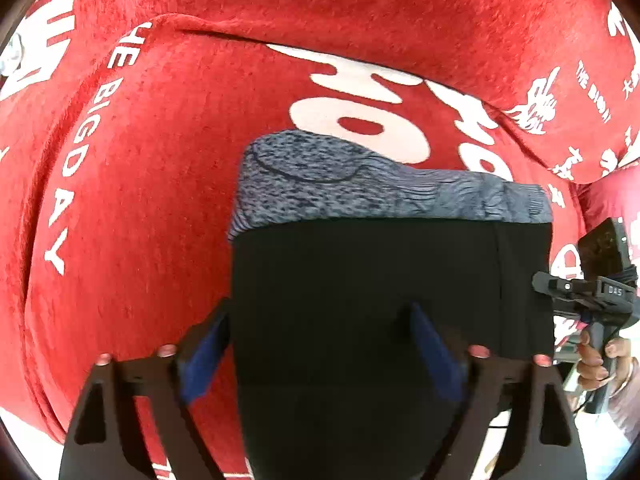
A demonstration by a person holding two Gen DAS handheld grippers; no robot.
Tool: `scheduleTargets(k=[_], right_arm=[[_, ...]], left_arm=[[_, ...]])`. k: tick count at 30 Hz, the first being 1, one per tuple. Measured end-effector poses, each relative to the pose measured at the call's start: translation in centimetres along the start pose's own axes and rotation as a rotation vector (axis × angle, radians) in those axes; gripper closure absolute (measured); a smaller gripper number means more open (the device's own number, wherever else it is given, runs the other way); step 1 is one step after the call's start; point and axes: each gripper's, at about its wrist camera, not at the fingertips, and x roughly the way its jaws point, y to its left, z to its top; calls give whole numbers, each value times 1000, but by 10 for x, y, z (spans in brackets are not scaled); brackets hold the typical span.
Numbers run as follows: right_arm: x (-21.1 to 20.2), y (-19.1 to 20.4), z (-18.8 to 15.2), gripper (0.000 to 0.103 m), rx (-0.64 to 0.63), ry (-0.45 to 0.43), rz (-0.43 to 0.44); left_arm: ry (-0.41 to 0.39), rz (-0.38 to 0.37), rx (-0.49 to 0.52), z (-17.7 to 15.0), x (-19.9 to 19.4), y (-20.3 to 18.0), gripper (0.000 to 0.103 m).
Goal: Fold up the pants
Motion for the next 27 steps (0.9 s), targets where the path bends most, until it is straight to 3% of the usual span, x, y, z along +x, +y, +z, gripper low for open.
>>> scheduleTargets(k=[6,16,19,22,27], right_arm=[[2,5,2,49,-48,-10,-101],[-26,43,-23,40,-25,-43,-286],[-35,67,-36,31,-64,-59,-366],[-39,96,-51,30,-131,-62,-444],[-43,137,-72,27,-196,-59,-467]], left_arm=[[19,21,-34,0,0,6,0],[5,235,28,-22,-57,-35,0],[-5,287,45,-28,-75,-55,0],[-15,341,56,-30,-89,-72,0],[-16,350,61,-31,-108,-89,0]])
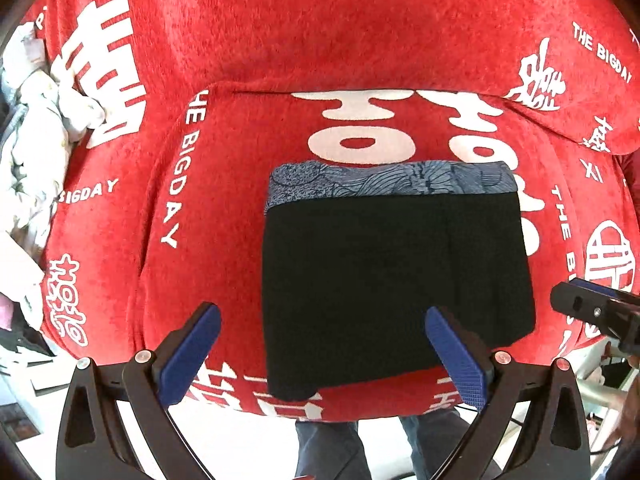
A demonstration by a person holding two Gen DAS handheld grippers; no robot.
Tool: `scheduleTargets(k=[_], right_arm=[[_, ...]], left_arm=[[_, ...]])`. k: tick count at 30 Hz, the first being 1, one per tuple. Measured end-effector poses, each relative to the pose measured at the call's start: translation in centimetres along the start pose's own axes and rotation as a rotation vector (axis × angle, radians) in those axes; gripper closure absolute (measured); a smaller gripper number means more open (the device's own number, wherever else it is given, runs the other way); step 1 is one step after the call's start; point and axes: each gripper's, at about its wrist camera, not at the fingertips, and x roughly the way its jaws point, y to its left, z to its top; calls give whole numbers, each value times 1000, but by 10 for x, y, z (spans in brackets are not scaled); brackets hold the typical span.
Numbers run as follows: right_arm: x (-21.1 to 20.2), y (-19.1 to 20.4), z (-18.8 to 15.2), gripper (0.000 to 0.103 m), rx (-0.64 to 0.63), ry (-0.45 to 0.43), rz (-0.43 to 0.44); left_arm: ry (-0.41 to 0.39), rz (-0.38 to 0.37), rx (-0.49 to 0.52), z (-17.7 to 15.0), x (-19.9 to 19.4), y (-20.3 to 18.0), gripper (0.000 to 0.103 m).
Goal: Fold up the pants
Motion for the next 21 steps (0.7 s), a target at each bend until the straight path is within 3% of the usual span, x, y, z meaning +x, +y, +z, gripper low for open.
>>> scheduleTargets(k=[7,13,17,21], right_arm=[[-25,33,-6,19,-3,-17,-74],[-36,61,-8,19,-128,-34,-301],[-38,66,-7,19,-102,2,-280],[-42,71,-5,19,-101,-1,-313]], left_arm=[[30,4,-21,-2,-15,-2,0],[36,29,-28,-4,-28,-3,0],[40,37,-28,-1,-35,-3,0],[37,37,-35,3,-41,-1,0]])
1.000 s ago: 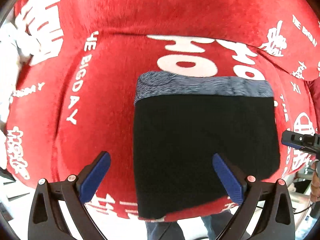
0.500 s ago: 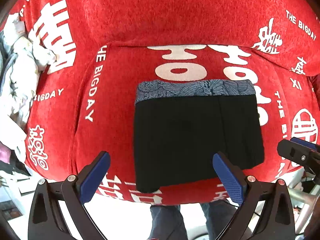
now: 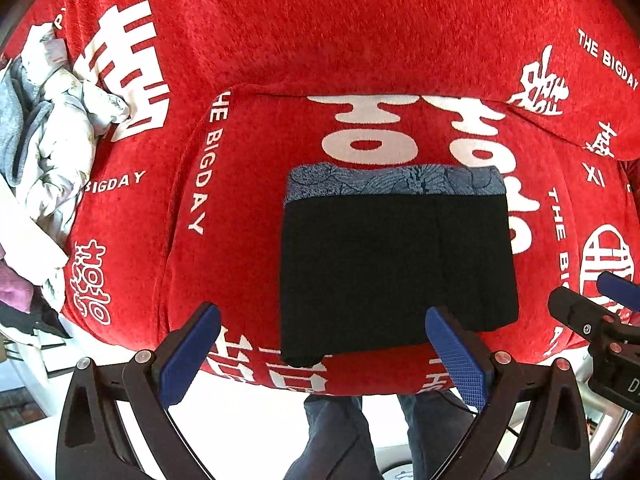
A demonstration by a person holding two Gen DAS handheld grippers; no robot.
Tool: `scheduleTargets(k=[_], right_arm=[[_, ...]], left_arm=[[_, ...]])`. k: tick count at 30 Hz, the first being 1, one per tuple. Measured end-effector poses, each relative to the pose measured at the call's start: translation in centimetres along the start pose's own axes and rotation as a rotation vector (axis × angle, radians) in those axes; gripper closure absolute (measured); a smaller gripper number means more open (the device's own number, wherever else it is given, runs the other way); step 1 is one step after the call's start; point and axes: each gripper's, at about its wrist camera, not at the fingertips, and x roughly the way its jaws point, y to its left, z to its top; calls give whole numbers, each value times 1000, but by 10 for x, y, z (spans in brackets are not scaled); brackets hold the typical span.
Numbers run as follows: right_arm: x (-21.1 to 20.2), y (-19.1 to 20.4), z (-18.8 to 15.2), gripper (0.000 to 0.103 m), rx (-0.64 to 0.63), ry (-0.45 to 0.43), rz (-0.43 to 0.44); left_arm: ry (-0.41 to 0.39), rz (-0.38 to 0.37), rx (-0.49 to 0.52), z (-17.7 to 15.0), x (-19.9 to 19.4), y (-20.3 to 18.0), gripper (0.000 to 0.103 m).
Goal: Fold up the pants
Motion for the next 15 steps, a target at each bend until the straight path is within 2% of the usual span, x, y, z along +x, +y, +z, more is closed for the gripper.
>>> scheduleTargets(k=[6,12,13,15], right_arm=[[-9,3,3,19,-14,-6,-21],[-13,5,4,18,4,-19,6],[-13,6,4,17,4,-17,7],[-12,8,5,6,-4,-17,5]], left_arm=[[-7,1,6,5,-6,3,0],[-6,-6,19,6,-10,3,0],[-7,-6,20,6,-11,3,0],[-8,-7,23,5,-12,3,0]])
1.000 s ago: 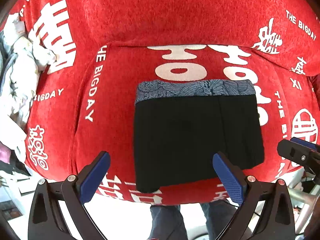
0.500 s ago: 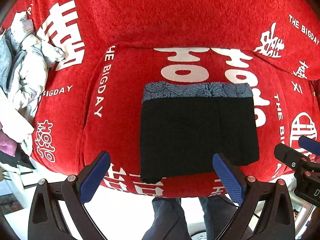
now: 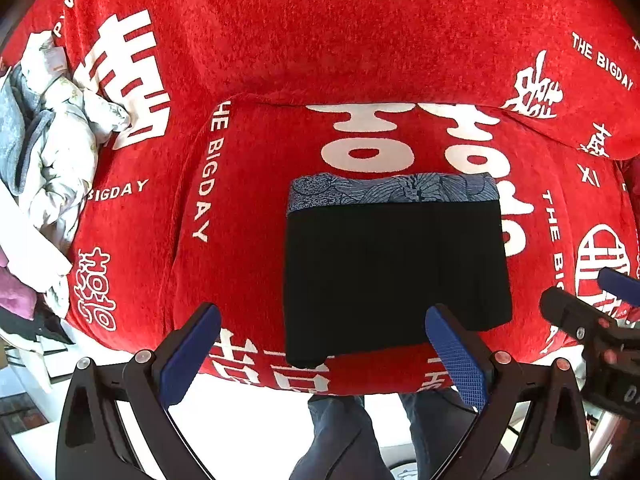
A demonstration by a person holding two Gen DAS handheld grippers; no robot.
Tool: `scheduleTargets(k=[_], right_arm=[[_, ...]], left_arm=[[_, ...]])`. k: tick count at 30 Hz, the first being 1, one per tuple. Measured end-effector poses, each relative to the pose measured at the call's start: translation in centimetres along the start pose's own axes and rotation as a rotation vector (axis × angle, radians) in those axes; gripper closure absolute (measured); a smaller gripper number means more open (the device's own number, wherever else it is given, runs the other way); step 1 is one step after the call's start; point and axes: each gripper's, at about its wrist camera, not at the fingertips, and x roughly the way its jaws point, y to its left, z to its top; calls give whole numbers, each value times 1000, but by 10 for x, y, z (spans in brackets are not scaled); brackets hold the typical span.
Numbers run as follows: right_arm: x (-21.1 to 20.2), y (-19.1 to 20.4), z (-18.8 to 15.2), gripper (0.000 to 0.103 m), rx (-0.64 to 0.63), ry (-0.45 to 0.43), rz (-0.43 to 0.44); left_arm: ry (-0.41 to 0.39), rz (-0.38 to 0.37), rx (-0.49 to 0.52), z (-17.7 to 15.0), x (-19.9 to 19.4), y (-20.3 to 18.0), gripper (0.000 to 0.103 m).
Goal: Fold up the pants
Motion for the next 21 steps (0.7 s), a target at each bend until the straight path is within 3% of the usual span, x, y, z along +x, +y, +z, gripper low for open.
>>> scheduleTargets(k=[2,21], right_arm=[[-1,2,0,0,-10,-6,-3],[-9,3,-4,0,4,-6,-12]], left_arm=[[-2,0,0,-1,-2,0,0],[-16,-10,-9,-3,-11,7,0]])
